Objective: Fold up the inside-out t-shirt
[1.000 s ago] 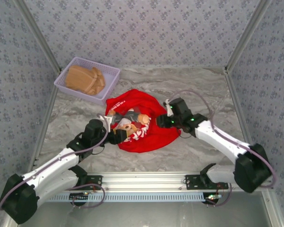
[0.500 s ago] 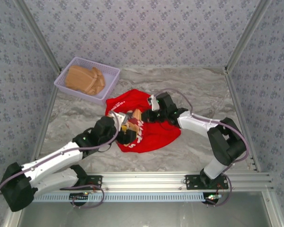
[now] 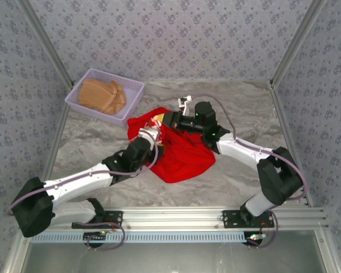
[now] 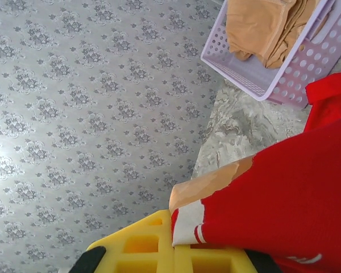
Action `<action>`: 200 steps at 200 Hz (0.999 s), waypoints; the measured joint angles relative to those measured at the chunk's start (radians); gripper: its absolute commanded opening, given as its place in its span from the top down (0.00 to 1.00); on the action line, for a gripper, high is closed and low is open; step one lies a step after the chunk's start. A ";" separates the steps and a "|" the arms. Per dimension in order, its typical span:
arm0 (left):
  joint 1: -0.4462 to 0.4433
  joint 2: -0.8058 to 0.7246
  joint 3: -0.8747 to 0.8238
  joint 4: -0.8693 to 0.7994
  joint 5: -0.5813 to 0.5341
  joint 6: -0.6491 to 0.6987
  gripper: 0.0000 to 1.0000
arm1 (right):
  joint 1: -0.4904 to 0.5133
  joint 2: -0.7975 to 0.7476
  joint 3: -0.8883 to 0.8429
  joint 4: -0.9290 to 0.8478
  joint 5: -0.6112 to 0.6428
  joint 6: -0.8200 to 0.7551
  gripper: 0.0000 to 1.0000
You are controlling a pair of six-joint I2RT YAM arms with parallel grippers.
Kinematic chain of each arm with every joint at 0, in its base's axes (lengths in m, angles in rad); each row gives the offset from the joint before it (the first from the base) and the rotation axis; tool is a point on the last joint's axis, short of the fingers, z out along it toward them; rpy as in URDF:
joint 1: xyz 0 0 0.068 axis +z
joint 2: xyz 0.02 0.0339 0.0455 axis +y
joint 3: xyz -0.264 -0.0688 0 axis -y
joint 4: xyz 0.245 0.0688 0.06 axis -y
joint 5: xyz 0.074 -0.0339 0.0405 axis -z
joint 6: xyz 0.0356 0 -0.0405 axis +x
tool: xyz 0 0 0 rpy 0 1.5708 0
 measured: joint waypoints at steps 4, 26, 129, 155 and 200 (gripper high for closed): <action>0.018 0.000 0.000 0.004 0.024 0.002 0.98 | -0.001 0.000 0.001 -0.007 -0.003 -0.003 0.78; 0.142 -0.026 -0.010 0.047 0.193 -0.042 1.00 | -0.039 -0.032 0.010 -0.195 0.035 -0.125 0.64; 0.317 -0.158 -0.037 0.045 0.628 -0.197 1.00 | 0.109 -0.216 -0.274 -0.425 0.328 -0.774 0.57; 0.319 -0.156 -0.037 0.039 0.646 -0.212 1.00 | 0.124 -0.127 -0.285 -0.335 0.339 -0.814 0.54; 0.321 -0.154 -0.036 0.018 0.650 -0.222 1.00 | 0.148 0.052 -0.238 -0.143 0.330 -0.827 0.58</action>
